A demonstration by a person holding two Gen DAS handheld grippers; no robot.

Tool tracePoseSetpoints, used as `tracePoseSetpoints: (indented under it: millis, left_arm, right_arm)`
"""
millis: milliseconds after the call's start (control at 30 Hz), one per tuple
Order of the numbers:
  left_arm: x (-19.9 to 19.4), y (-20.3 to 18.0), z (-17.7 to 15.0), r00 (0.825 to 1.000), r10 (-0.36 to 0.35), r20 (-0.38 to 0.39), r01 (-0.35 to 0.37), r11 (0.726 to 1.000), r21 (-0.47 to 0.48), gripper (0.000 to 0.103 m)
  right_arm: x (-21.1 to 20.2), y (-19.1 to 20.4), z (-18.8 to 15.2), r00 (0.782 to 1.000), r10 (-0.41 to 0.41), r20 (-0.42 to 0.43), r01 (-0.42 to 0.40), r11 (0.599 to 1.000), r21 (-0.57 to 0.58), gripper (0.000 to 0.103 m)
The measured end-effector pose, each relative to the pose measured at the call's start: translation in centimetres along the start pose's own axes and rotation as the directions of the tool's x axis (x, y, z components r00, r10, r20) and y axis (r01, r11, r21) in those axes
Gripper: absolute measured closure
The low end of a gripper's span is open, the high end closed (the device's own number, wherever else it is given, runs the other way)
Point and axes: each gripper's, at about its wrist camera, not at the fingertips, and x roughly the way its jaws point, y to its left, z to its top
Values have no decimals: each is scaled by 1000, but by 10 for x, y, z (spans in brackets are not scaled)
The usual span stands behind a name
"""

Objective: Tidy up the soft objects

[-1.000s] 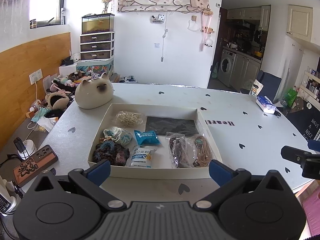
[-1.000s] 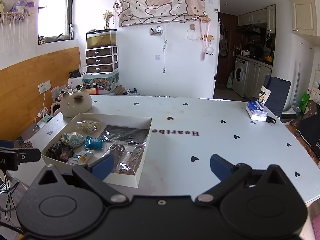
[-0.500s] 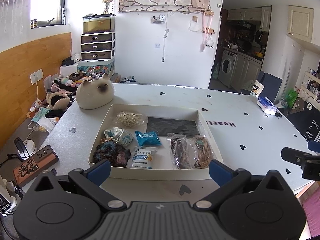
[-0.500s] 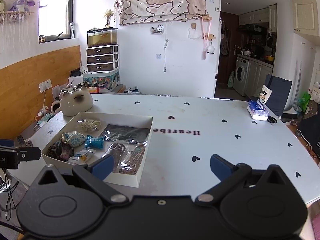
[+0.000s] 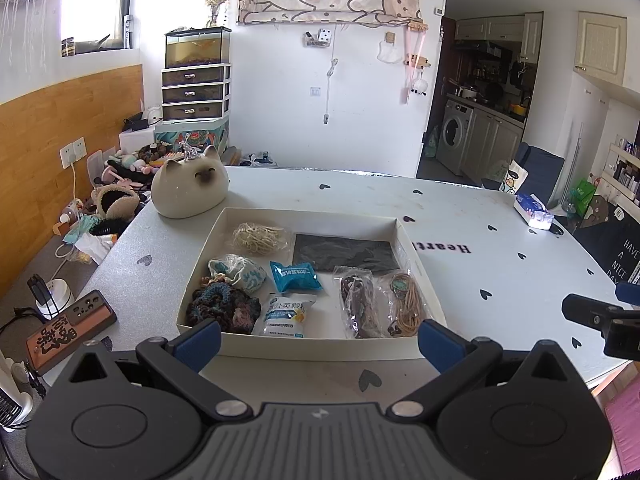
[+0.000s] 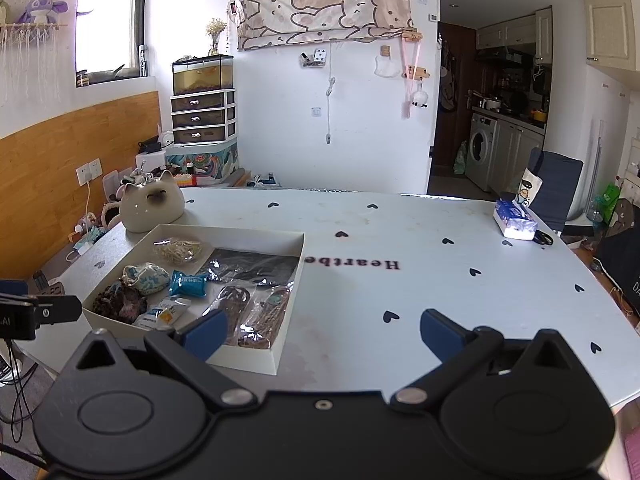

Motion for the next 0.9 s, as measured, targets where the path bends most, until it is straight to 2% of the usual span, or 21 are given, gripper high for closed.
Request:
tracePoseSetpoints:
  millis: [900]
  left_arm:
    - [-1,1,0,1000,7,2,-7,1000,-3,0]
  right_arm:
    - [-1,1,0,1000,1,1,-1,1000,0,0]
